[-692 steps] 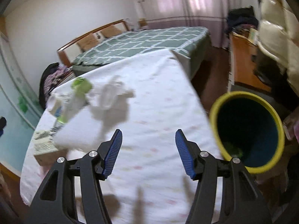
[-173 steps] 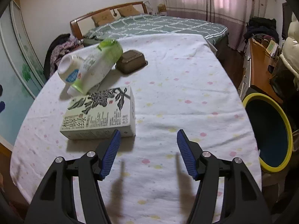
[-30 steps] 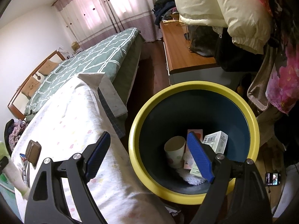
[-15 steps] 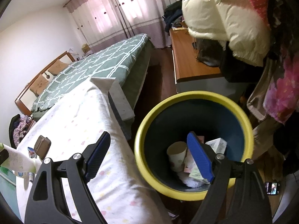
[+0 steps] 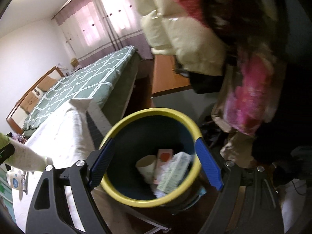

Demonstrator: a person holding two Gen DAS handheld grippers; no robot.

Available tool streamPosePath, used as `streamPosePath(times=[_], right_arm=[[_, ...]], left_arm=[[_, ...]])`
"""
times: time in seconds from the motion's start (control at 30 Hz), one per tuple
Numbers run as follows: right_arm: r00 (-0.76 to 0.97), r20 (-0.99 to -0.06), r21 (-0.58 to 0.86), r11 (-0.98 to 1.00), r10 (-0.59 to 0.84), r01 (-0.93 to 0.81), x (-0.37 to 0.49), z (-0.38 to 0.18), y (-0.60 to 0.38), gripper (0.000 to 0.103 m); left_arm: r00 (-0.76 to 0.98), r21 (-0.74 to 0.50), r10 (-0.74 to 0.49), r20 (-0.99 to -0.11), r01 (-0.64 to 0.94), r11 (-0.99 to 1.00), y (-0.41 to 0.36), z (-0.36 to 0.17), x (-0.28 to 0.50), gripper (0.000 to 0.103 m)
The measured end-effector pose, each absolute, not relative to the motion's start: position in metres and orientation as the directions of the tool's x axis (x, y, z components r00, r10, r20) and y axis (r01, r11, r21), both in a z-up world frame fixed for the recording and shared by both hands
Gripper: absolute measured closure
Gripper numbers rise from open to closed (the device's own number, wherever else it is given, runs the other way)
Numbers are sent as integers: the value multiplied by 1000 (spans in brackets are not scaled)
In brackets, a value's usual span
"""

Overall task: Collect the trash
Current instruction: 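Carry the bottle over the yellow bin and open the left tool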

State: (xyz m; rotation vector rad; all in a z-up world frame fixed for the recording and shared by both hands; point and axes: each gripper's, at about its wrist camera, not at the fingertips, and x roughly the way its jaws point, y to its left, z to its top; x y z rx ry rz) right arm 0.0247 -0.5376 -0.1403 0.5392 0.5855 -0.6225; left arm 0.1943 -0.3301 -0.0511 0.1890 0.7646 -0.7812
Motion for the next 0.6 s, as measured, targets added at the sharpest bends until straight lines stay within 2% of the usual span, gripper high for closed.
streamPosePath(times=[0.43,0.5,0.6], right_arm=[[627,-667,259,664,-402,702,-5,-147,-557,23],[630,-665,266,660,-402,702,-7,-146,-558,23],[634,-659,264,666,-403,698,-9,-143,-555,23]], left_arm=[[300,-141,-623,-722,818,557,-462,-86,162,51],[317,-130,-621,-717,814,565,-472,-92,163,26],[372,-109,-616,-694,792,600,-466,-88,163,25]])
